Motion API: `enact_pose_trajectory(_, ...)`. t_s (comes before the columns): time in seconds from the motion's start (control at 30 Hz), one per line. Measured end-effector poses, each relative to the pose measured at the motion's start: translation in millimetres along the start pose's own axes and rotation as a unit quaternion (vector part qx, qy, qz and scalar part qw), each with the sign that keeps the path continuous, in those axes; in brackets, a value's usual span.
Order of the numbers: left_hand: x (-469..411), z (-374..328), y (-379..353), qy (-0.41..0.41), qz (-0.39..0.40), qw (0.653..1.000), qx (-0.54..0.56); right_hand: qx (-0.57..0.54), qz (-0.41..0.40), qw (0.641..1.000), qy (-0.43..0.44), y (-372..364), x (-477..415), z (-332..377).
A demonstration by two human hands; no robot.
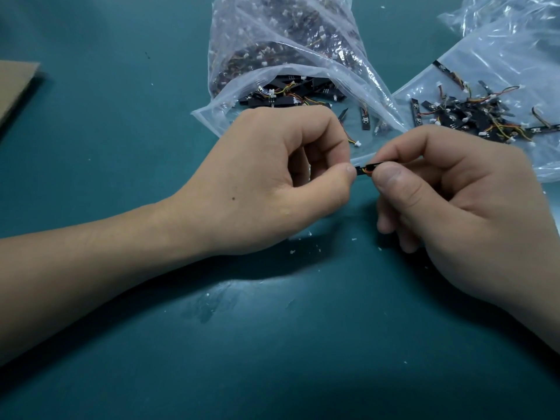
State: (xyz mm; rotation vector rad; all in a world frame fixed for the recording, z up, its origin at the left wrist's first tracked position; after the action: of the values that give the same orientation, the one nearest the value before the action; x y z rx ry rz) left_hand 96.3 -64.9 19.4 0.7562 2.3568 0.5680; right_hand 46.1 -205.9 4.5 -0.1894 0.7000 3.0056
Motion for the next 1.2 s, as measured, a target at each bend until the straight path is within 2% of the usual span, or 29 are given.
enact_pose_trajectory(0.3, 0.4, -0.4, -0.2, 0.003, 0.002, 1.000, 0.004, 0.027, -0.020, 0.999, 0.022, 2.6, 1.3, 2.5)
enact_pose_trajectory(1.2, 0.4, -2.9, -1.4, -0.001, 0.015, 1.000, -0.013, 0.044, 0.008, 0.999, 0.017, -0.9, 2.4, 3.3)
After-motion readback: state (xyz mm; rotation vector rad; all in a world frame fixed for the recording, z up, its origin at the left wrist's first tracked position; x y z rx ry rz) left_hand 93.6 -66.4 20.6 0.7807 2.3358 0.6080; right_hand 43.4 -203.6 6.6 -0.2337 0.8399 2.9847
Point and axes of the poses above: each hand's wrist, its own x-axis away from the middle knuckle, its own y-axis out of the back of the hand, z = x × y, the point moved 9 cm from there along -x, towards the middle knuckle, and after that the axes turned 8 degrees about -y, right-handed, at the moved point
